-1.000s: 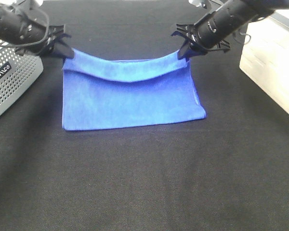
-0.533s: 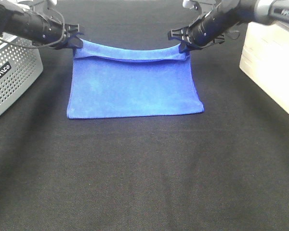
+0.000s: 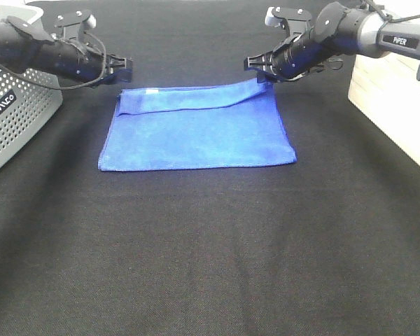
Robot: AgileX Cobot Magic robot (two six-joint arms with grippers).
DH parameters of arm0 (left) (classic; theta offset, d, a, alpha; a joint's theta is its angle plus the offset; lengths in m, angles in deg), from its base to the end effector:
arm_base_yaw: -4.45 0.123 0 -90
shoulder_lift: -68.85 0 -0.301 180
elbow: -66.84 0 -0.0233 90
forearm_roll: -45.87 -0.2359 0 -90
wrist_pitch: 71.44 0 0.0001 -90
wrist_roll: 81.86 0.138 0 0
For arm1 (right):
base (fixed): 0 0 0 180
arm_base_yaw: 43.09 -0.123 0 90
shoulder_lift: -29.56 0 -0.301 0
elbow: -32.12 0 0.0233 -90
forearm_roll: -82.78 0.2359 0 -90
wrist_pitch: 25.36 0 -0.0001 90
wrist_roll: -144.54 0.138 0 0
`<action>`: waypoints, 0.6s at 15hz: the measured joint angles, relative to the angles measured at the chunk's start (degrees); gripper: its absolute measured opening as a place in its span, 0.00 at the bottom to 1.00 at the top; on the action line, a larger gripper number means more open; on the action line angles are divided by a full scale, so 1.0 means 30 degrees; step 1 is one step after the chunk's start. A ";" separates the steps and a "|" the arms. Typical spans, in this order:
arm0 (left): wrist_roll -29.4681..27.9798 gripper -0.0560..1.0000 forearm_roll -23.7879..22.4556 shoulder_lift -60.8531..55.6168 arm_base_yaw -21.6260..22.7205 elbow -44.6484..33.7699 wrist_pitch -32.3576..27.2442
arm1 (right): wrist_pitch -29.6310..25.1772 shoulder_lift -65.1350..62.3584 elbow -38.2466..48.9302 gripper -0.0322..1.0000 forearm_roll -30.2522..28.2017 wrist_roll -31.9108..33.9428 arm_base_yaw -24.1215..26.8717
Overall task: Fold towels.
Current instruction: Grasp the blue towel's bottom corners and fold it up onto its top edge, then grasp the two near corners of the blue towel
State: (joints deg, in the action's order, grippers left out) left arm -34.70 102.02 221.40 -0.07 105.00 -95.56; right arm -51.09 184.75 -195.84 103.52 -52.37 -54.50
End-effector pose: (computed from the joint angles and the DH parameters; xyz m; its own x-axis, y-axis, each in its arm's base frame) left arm 0.5877 -0.0935 0.1049 -0.6537 -0.0556 -0.7547 0.2667 0.9164 -0.2985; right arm 0.5913 0.1410 0.1113 -0.6594 -0.0992 -0.7452 -0.2864 0.9497 0.1270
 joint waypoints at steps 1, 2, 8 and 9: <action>-0.0019 0.69 0.0000 0.0000 -0.0019 0.0000 0.0000 | -0.0248 0.0000 0.0000 0.64 0.0000 0.0000 0.0000; -0.0210 0.73 0.0000 0.0000 0.0019 0.0000 -0.0306 | -0.1070 -0.0153 -0.0019 0.71 -0.0267 0.0000 0.0000; -0.2998 0.74 -0.2196 -0.0917 0.1031 0.0019 -0.6513 | -0.8041 -0.1681 -0.0095 0.77 -0.1719 0.1413 0.0000; -0.3610 0.73 -0.2788 -0.1108 0.1012 0.0019 -0.7391 | -0.8976 -0.1681 -0.0095 0.77 -0.1757 0.1872 0.0000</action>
State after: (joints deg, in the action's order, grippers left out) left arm -45.53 93.65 218.08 2.96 105.06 -117.73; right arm -78.02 179.71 -196.12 98.25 -46.75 -54.50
